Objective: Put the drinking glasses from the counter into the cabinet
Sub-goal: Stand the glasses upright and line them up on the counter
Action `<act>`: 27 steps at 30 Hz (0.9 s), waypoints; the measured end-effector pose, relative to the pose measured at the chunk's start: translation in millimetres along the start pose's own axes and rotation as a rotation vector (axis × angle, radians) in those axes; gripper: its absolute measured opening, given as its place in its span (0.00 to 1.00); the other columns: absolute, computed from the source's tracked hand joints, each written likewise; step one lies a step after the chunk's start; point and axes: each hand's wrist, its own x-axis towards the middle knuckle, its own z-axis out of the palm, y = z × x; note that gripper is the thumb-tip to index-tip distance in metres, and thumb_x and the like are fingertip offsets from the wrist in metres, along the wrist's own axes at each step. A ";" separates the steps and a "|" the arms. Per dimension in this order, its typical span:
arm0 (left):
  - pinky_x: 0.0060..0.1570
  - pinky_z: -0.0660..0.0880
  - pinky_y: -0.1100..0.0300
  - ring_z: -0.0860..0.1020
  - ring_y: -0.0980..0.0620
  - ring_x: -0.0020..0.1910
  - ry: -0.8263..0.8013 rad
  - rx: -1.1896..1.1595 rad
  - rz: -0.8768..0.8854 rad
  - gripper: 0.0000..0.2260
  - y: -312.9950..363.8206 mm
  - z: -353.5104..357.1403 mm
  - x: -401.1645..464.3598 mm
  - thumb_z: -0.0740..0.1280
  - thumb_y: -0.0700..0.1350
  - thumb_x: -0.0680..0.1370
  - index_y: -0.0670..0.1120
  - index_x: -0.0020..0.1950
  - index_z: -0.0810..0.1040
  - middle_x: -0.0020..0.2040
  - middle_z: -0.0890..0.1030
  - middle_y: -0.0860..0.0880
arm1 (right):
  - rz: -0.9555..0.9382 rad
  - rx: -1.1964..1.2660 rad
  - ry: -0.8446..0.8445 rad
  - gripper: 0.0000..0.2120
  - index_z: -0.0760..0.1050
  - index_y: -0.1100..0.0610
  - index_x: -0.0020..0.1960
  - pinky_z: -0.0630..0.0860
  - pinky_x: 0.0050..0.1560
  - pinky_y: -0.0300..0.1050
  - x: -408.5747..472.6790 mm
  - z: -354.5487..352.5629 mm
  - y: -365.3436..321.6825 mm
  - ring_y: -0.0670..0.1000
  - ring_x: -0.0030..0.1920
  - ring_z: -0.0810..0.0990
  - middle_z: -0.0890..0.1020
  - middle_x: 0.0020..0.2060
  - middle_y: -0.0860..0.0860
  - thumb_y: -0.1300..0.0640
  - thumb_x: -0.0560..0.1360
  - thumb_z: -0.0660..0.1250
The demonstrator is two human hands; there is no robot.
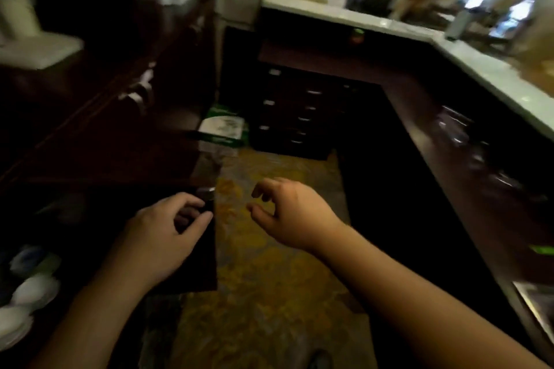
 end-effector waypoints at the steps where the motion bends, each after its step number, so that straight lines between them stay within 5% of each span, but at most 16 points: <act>1: 0.35 0.72 0.64 0.78 0.65 0.41 -0.035 0.011 0.056 0.03 26.9 12.5 18.2 0.69 0.58 0.75 0.62 0.48 0.77 0.41 0.80 0.62 | 0.060 -0.018 0.058 0.15 0.76 0.46 0.57 0.70 0.36 0.41 -8.2 -17.2 23.5 0.45 0.36 0.75 0.81 0.49 0.44 0.39 0.77 0.62; 4: 0.34 0.70 0.66 0.76 0.71 0.42 -0.129 0.060 0.234 0.05 109.3 71.7 75.5 0.71 0.57 0.74 0.61 0.48 0.78 0.39 0.80 0.62 | 0.255 -0.032 0.163 0.16 0.77 0.48 0.58 0.75 0.40 0.43 -41.8 -65.6 104.1 0.47 0.40 0.79 0.81 0.51 0.45 0.40 0.78 0.63; 8: 0.38 0.75 0.62 0.78 0.64 0.38 -0.277 0.141 0.446 0.06 221.6 184.3 139.0 0.70 0.57 0.75 0.59 0.50 0.78 0.40 0.80 0.62 | 0.474 -0.017 0.204 0.17 0.77 0.51 0.60 0.79 0.51 0.48 -97.0 -112.5 227.7 0.51 0.52 0.82 0.82 0.54 0.49 0.42 0.78 0.64; 16: 0.47 0.79 0.57 0.78 0.61 0.45 -0.501 0.151 0.598 0.11 418.2 417.0 220.8 0.69 0.59 0.75 0.59 0.55 0.78 0.45 0.80 0.61 | 0.842 0.047 0.173 0.20 0.73 0.49 0.65 0.78 0.54 0.51 -185.7 -142.2 477.3 0.54 0.57 0.80 0.79 0.58 0.50 0.42 0.77 0.64; 27: 0.57 0.74 0.54 0.78 0.48 0.59 -0.662 0.315 0.687 0.23 541.6 653.0 371.8 0.69 0.58 0.76 0.50 0.68 0.73 0.62 0.78 0.49 | 1.158 0.036 0.085 0.26 0.68 0.49 0.71 0.79 0.55 0.53 -183.0 -135.4 719.5 0.56 0.61 0.77 0.75 0.64 0.52 0.41 0.76 0.64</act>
